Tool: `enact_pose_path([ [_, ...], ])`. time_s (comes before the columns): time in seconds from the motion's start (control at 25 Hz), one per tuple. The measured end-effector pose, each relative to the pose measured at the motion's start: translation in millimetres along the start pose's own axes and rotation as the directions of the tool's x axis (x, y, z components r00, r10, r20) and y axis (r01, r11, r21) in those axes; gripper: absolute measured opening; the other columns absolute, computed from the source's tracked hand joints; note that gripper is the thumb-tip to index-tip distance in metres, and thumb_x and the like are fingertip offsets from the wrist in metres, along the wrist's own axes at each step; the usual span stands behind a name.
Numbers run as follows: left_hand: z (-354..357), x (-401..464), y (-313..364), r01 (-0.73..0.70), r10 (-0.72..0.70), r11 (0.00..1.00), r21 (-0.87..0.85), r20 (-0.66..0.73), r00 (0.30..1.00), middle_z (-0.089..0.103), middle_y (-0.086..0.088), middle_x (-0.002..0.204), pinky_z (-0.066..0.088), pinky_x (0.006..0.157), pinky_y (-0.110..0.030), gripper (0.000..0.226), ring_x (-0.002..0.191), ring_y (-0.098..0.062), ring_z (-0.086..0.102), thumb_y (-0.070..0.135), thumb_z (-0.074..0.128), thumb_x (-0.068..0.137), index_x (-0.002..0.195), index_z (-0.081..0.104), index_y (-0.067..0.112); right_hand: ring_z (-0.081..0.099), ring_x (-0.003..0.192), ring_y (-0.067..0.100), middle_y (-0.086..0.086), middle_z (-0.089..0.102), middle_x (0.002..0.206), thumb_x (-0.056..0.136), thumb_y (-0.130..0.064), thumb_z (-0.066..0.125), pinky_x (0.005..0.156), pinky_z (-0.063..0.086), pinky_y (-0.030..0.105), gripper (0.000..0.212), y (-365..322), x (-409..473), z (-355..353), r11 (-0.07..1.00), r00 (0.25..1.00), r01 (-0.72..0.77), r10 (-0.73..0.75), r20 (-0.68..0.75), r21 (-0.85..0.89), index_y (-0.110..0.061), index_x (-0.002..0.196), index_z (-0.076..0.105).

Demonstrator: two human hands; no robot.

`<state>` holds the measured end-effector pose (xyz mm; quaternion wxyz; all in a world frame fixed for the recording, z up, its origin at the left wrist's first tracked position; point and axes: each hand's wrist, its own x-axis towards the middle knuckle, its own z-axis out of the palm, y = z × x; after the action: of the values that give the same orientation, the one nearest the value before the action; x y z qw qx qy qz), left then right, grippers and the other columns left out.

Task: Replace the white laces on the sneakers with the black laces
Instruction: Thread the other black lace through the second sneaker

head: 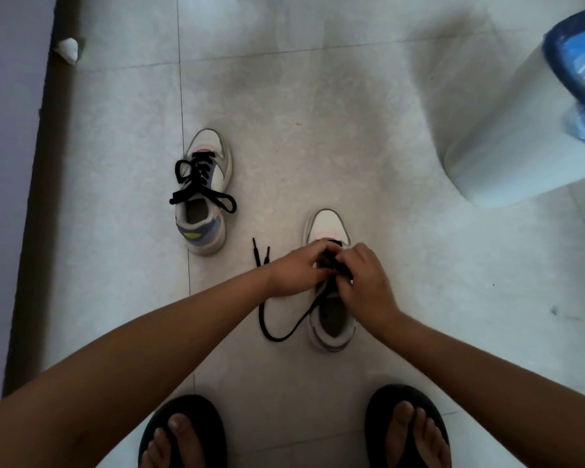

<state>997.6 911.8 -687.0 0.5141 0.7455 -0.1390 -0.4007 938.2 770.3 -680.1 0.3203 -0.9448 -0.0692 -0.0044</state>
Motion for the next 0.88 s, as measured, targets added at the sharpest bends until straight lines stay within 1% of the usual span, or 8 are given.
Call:
enact_pose_path([
  [0.12,-2.4,1.0,3.2,0.025,-0.026,0.997,-0.078,-0.005,1.000,0.057,-0.007,0.119,0.047,0.084,-0.017,0.043,0.108,-0.012,0.053,-0.009,0.050,0.089,0.128,0.047,0.009,0.054,0.072,0.028,0.021,0.057,0.092,0.073,0.011,0.064,0.049,0.047,0.038,0.022,8.9,7.4,-3.8,0.999,1.000,-0.010,0.011,0.026,-0.036,0.006,0.094,0.061],
  [0.2,-3.5,1.2,7.6,0.074,-0.077,0.981,-0.178,-0.011,0.997,0.060,-0.009,0.118,0.048,0.071,-0.014,0.045,0.101,-0.011,0.057,-0.010,0.050,0.089,0.131,0.046,0.007,0.045,0.068,0.011,0.014,0.052,0.096,0.081,0.003,0.064,0.058,0.042,0.022,0.019,14.1,8.3,-3.5,0.990,0.991,-0.128,0.126,0.037,0.065,0.002,0.098,0.057],
  [0.32,-7.5,1.2,9.3,0.097,-0.115,0.955,-0.281,-0.050,0.992,0.067,-0.006,0.095,0.050,0.068,-0.013,0.039,0.080,-0.005,0.062,-0.010,0.060,0.084,0.121,0.055,0.004,0.045,0.072,0.009,0.002,0.053,0.089,0.083,-0.006,0.065,0.064,0.035,0.006,0.014,19.5,5.2,-2.1,0.943,0.961,-0.277,0.273,0.047,0.184,-0.004,0.095,0.058],
  [0.44,-14.3,-3.9,8.2,0.067,-0.054,0.995,0.076,-0.158,0.986,0.065,-0.001,0.079,0.050,0.076,-0.026,0.040,0.075,-0.013,0.062,-0.001,0.068,0.080,0.114,0.052,0.011,0.055,0.073,0.008,-0.003,0.061,0.081,0.082,-0.013,0.069,0.064,0.038,0.005,0.008,22.8,2.7,-3.7,0.906,0.938,-0.345,0.339,0.068,0.245,-0.010,0.090,0.067],
  [0.56,-21.2,-4.2,8.3,-0.002,0.121,0.787,0.617,-0.150,0.981,0.061,-0.005,0.086,0.045,0.067,-0.035,0.036,0.078,-0.025,0.059,0.004,0.058,0.083,0.114,0.042,0.011,0.056,0.058,0.002,-0.002,0.064,0.065,0.080,-0.014,0.072,0.056,0.043,0.009,0.010,24.7,-3.5,-6.2,0.761,0.868,-0.489,0.475,0.148,0.426,-0.011,0.072,0.066],
  [0.64,-31.3,-1.6,6.0,0.050,0.125,0.692,0.720,-0.188,0.974,0.057,-0.010,0.090,0.040,0.062,-0.036,0.031,0.079,-0.029,0.057,0.002,0.054,0.083,0.111,0.041,0.007,0.058,0.054,0.003,-0.003,0.064,0.058,0.079,-0.013,0.073,0.055,0.048,0.012,0.014,28.0,-8.9,-9.9,0.640,0.818,-0.554,0.537,0.205,0.533,-0.011,0.067,0.066],
  [0.76,-42.6,-1.0,-2.5,0.216,-0.011,0.785,0.581,-0.336,0.942,0.057,-0.007,0.086,0.044,0.065,-0.033,0.024,0.079,-0.025,0.058,0.003,0.055,0.083,0.102,0.043,0.011,0.059,0.053,0.004,-0.002,0.066,0.056,0.081,-0.013,0.071,0.057,0.051,0.014,0.016,32.2,-14.2,-15.2,0.540,0.784,-0.598,0.549,0.291,0.592,-0.014,0.065,0.069],
  [0.88,-39.9,4.9,-9.1,0.338,-0.189,0.917,0.211,-0.517,0.835,0.061,-0.008,0.080,0.052,0.059,-0.031,0.008,0.069,-0.019,0.059,0.009,0.058,0.085,0.081,0.052,0.011,0.060,0.056,0.008,0.003,0.067,0.060,0.082,-0.019,0.070,0.060,0.053,0.016,0.016,32.7,-13.3,-17.0,0.462,0.759,-0.623,0.551,0.347,0.631,-0.011,0.068,0.069],
])
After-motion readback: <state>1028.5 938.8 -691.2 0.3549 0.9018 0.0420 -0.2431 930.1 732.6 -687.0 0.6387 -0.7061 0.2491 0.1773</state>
